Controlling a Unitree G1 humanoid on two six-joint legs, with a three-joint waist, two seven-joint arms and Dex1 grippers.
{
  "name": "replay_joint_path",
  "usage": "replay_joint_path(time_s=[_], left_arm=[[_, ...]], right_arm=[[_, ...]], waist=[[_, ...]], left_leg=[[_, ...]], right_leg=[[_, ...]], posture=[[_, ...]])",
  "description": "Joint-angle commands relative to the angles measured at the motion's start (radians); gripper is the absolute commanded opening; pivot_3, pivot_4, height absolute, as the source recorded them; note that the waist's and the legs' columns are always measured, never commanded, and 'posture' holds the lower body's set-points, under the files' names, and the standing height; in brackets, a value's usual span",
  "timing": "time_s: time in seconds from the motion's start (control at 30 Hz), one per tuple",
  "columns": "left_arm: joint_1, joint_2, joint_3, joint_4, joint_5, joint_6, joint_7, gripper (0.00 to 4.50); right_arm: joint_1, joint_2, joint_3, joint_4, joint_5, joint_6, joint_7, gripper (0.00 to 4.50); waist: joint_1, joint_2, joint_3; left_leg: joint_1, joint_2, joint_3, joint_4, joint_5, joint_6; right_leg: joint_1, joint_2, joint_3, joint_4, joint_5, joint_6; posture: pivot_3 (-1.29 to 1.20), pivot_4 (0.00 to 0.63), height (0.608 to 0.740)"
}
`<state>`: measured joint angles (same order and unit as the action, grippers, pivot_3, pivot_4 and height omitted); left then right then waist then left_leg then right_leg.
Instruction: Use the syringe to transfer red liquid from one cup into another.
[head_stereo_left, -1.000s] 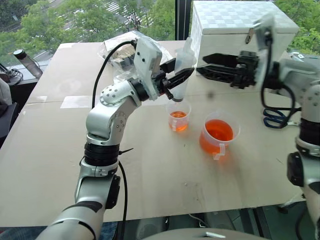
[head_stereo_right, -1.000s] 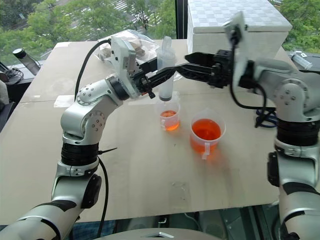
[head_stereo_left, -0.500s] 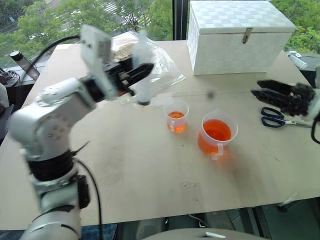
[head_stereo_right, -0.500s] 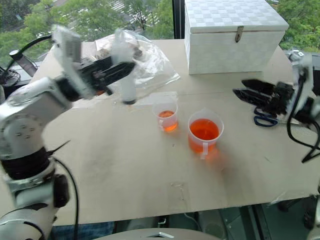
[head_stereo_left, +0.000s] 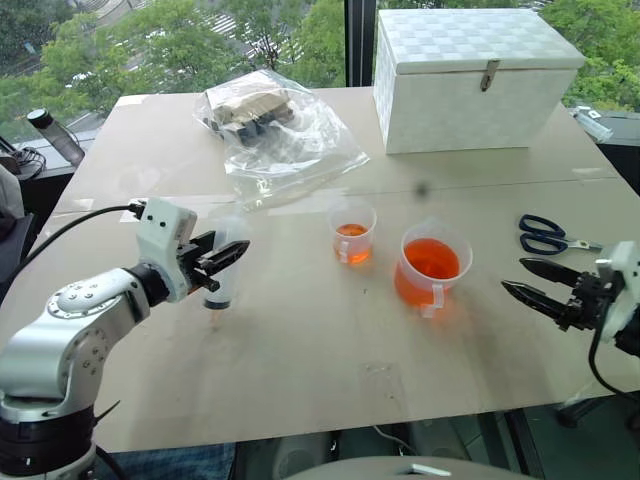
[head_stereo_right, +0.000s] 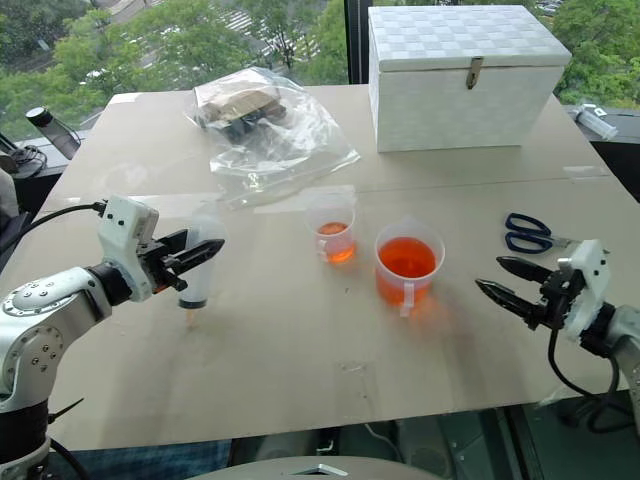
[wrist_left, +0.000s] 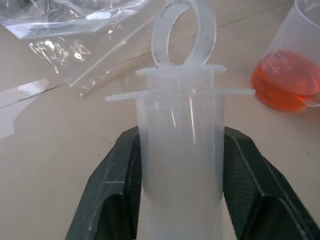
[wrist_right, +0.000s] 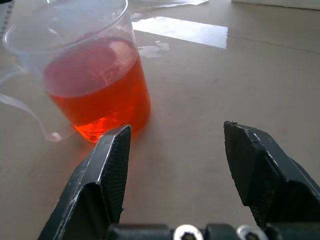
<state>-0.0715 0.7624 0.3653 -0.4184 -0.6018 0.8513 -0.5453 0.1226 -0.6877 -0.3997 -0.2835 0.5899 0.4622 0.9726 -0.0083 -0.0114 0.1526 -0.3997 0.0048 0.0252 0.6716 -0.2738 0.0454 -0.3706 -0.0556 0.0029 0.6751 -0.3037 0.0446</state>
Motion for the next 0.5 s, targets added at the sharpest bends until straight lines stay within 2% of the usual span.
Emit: replay_joint_path(time_s=[0.03, 0.07, 0.1, 0.27, 0.37, 0.4, 0.5], left_arm=[[-0.009, -0.016, 0.014, 0.03, 0.026, -0.064, 0.001, 3.61], [-0.013, -0.021, 0.02, 0.031, 0.037, -0.08, 0.009, 4.22], [-0.016, -0.029, 0.033, 0.033, 0.045, -0.092, 0.022, 4.47], [0.011, -0.079, 0.123, -0.03, -0.034, -0.123, 0.012, 4.47], [0.125, -0.094, 0.168, -0.163, -0.143, -0.105, -0.059, 4.5], [0.197, -0.095, 0.149, -0.203, -0.131, -0.121, -0.086, 4.5], [0.373, -0.111, 0.067, -0.258, -0.033, -0.209, -0.118, 4.5]], right_arm=[[0.012, 0.014, 0.005, 0.011, -0.033, -0.088, 0.002, 3.19], [0.018, 0.019, 0.009, 0.02, -0.041, -0.109, 0.006, 3.19], [0.027, 0.026, 0.011, 0.028, -0.046, -0.125, 0.007, 3.19], [0.069, 0.043, 0.027, 0.052, -0.08, -0.186, 0.008, 3.19], [0.106, 0.046, 0.011, 0.038, -0.028, -0.152, 0.021, 3.98], [0.12, 0.049, 0.011, 0.043, -0.032, -0.172, 0.028, 4.41], [0.146, 0.066, 0.017, 0.072, -0.052, -0.234, 0.038, 4.47]], waist=[[0.0, -0.001, 0.0], [0.0, -0.001, 0.0], [0.001, -0.001, 0.0], [0.002, -0.001, 0.0], [-0.004, -0.001, 0.0], [-0.005, -0.001, 0.0], [-0.005, 0.0, -0.001]], left_leg=[[0.0, 0.0, 0.0, -0.001, 0.0, 0.0], [0.0, 0.0, 0.0, -0.001, 0.0, 0.0], [0.0, 0.0, 0.0, -0.001, 0.0, 0.0], [-0.001, 0.0, 0.0, -0.002, 0.0, 0.0], [-0.001, 0.0, 0.0, -0.002, 0.0, 0.0], [-0.001, 0.0, 0.0, -0.003, 0.0, 0.0], [-0.001, 0.0, 0.001, -0.004, 0.0, 0.0]], right_leg=[[0.0, 0.0, 0.0, 0.0, 0.0, 0.0], [0.0, 0.0, 0.0, 0.0, 0.0, 0.0], [0.0, 0.0, 0.0, -0.002, 0.0, 0.0], [0.0, 0.0, 0.0, -0.005, 0.0, 0.0], [0.0, -0.001, 0.0, -0.006, 0.0, 0.0], [0.0, -0.001, 0.0, -0.007, 0.0, 0.0], [0.0, -0.001, 0.001, -0.009, 0.0, 0.0]], posture=[[0.0, 0.15, 0.74], [0.0, 0.15, 0.74], [0.0, 0.15, 0.74], [0.0, 0.15, 0.74], [0.0, 0.15, 0.74], [0.0, 0.15, 0.74], [0.0, 0.15, 0.74]])
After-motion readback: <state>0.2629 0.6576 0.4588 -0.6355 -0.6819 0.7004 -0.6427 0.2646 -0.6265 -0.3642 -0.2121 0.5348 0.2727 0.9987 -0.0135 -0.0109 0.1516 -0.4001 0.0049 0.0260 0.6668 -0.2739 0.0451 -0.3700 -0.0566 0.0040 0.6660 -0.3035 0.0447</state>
